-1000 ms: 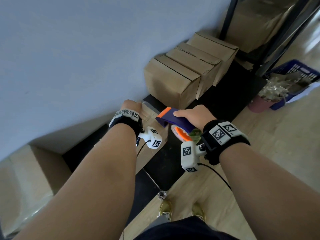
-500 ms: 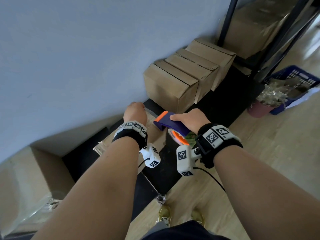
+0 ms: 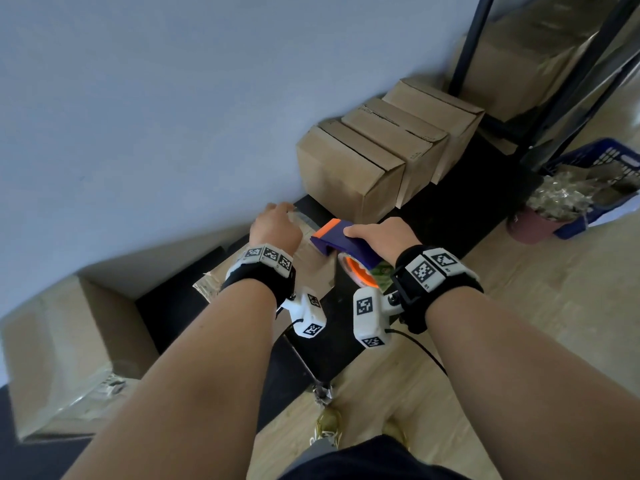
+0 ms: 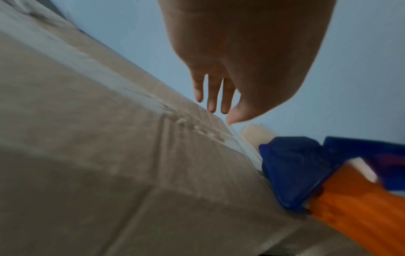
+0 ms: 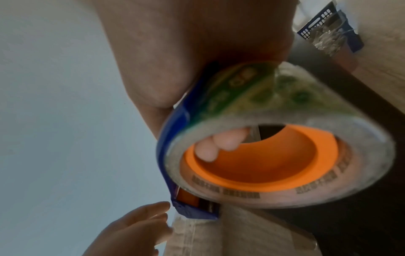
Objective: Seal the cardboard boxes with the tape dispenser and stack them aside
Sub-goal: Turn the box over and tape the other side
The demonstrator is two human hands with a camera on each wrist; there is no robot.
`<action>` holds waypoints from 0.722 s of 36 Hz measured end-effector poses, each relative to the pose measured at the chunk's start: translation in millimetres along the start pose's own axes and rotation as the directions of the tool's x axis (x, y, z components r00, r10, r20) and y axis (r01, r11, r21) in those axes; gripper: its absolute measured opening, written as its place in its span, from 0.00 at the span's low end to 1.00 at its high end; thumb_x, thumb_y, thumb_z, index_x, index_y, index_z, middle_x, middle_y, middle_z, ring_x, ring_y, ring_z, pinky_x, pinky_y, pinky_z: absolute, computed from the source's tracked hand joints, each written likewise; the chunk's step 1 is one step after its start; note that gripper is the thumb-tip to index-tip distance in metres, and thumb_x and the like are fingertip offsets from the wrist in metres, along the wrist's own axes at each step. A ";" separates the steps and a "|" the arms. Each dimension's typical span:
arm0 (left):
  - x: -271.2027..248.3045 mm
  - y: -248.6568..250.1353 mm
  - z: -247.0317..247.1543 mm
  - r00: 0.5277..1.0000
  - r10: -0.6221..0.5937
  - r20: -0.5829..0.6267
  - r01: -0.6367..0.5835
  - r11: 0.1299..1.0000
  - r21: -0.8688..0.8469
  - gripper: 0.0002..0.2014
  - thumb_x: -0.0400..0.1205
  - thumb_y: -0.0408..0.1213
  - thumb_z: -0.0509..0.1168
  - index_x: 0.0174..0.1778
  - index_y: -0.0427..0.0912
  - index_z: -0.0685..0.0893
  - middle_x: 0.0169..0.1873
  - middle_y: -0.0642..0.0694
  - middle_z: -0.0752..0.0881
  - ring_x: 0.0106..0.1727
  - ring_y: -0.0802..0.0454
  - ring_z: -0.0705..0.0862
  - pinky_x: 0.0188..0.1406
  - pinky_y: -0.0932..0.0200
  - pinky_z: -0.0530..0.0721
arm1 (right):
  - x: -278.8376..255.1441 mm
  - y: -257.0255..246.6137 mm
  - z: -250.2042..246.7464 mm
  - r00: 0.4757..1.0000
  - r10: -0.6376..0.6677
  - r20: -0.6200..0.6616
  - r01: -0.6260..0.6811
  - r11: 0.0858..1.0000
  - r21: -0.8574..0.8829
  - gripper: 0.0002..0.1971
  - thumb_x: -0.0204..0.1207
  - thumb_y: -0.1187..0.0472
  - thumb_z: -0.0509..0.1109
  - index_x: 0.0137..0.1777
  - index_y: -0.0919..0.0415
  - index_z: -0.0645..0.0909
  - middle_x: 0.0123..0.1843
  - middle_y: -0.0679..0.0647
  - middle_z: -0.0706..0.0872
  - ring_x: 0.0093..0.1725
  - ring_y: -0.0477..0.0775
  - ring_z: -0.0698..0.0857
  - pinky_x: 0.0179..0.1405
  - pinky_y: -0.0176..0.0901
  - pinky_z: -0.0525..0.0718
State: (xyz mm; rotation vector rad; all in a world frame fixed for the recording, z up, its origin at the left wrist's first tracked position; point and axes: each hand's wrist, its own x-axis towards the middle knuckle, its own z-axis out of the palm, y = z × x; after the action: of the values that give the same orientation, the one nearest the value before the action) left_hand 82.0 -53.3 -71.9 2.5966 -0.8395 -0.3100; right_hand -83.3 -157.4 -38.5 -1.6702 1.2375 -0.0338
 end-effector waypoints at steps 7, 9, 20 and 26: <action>-26.2 -2.1 -9.3 0.974 0.076 0.214 -0.112 0.980 0.163 0.28 0.75 0.48 0.67 0.74 0.52 0.75 0.79 0.49 0.66 0.80 0.46 0.63 0.77 0.42 0.62 | -6.7 2.0 1.0 0.999 -0.019 0.028 0.018 1.000 0.022 0.26 0.72 0.46 0.75 0.58 0.68 0.80 0.55 0.60 0.86 0.53 0.59 0.85 0.50 0.46 0.80; -30.2 -3.0 -8.0 0.948 0.040 0.316 -0.108 0.974 0.200 0.41 0.72 0.52 0.71 0.81 0.53 0.62 0.84 0.49 0.52 0.85 0.48 0.48 0.80 0.35 0.50 | -8.0 2.5 1.6 0.999 -0.023 0.039 0.021 0.999 0.035 0.26 0.72 0.47 0.75 0.58 0.70 0.81 0.56 0.61 0.86 0.55 0.60 0.85 0.50 0.46 0.80; -31.2 -11.4 3.4 0.938 0.015 0.347 -0.150 0.918 0.367 0.56 0.65 0.58 0.78 0.84 0.58 0.50 0.85 0.48 0.42 0.85 0.45 0.42 0.79 0.29 0.49 | -9.3 12.8 -2.1 0.997 -0.038 0.062 0.034 0.997 0.067 0.23 0.72 0.46 0.76 0.52 0.68 0.80 0.53 0.60 0.86 0.52 0.59 0.85 0.51 0.46 0.82; -31.6 -10.8 1.6 0.937 0.015 0.349 -0.149 0.922 0.358 0.55 0.67 0.57 0.77 0.84 0.59 0.49 0.85 0.48 0.42 0.85 0.45 0.42 0.79 0.28 0.49 | -10.2 23.9 -8.1 0.996 -0.051 0.077 0.048 0.998 0.041 0.23 0.72 0.46 0.75 0.54 0.66 0.81 0.51 0.59 0.87 0.51 0.56 0.86 0.48 0.44 0.81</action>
State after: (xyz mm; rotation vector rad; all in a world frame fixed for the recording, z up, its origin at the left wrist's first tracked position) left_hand 61.9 -26.8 -75.2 2.8975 -1.2351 -0.6450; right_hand -109.1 -154.6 -46.7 -1.6523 1.1303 -0.0228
